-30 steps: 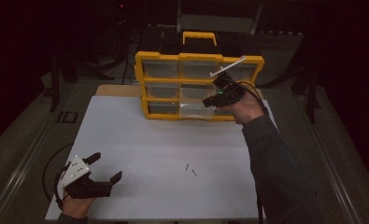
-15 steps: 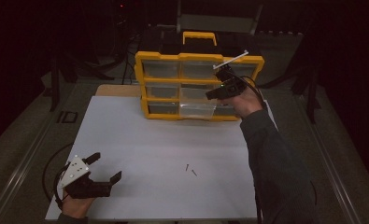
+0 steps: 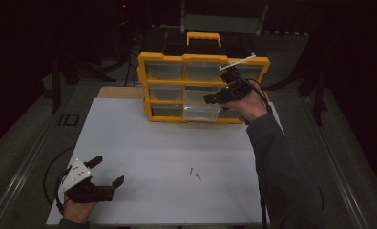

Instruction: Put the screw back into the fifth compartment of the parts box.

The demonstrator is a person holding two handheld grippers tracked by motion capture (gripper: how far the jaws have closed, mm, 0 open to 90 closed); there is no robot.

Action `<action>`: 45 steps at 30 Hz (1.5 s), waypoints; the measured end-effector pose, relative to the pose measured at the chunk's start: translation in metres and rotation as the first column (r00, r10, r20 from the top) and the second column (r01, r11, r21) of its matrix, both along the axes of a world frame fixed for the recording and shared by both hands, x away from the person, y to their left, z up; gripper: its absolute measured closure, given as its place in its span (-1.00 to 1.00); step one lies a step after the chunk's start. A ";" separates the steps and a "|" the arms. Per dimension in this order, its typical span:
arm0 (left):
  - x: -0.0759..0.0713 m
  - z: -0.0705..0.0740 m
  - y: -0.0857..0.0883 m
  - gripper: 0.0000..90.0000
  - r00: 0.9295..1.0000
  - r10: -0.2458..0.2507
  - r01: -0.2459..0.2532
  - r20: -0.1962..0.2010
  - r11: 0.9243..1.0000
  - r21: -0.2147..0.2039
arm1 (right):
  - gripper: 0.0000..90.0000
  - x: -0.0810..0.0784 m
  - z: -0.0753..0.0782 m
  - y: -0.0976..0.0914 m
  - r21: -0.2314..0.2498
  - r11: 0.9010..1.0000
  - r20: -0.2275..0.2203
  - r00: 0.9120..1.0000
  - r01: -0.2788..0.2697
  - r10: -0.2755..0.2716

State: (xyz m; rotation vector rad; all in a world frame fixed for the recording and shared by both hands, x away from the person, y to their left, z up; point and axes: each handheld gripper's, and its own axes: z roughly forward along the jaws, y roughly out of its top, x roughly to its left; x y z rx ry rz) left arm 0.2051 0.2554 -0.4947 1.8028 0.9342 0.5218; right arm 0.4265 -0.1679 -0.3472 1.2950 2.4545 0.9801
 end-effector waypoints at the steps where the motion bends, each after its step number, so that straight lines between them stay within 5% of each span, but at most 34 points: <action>1: 0.000 0.000 0.000 -1.00 1.000 0.000 0.000 0.000 1.000 0.000 | -0.56 0.000 -0.001 0.000 -0.002 1.000 -0.002 1.000 0.002 -0.002; 45: 0.000 0.000 -0.001 -1.00 1.000 -0.003 0.003 0.000 1.000 0.000 | -0.66 -0.059 -0.032 0.002 -0.069 0.992 0.020 0.994 -0.110 0.112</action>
